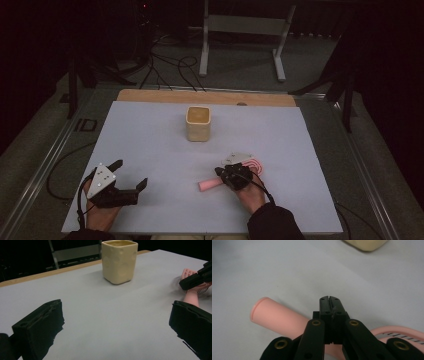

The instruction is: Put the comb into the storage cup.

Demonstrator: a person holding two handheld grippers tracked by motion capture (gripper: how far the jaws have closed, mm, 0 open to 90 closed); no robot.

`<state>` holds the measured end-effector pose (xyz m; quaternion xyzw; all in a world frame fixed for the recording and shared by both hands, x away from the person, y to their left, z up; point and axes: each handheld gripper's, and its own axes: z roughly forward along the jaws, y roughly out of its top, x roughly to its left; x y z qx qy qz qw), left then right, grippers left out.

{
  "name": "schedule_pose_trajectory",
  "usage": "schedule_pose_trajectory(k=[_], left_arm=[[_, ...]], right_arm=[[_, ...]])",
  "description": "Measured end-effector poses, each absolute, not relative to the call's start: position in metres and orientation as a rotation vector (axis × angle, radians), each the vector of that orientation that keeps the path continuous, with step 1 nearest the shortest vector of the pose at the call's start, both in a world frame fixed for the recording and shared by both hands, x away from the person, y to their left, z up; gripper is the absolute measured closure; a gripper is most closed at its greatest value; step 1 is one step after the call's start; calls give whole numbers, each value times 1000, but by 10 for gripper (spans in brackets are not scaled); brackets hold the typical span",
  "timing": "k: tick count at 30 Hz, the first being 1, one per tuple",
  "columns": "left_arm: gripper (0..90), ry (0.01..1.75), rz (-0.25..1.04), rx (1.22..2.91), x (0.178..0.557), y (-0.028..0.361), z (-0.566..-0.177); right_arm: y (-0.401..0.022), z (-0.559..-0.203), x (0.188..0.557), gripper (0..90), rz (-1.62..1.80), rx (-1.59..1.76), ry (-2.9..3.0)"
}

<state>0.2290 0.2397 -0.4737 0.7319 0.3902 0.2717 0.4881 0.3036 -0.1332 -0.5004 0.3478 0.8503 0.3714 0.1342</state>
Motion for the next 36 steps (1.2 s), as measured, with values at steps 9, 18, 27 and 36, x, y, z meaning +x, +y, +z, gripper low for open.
schedule_pose_trajectory(k=[9,18,27,36], left_arm=[[3,949,658,1781,229,239,-474],[3,946,657,1790,228,237,-475],[3,947,655,1793,228,237,-476],[3,947,650,1798,228,235,-477]], right_arm=[[-134,-501,300,900,1021,985,2522],[-141,-502,291,899,991,985,2536],[-155,-501,280,896,985,966,2552],[-169,-502,273,884,979,977,2547]])
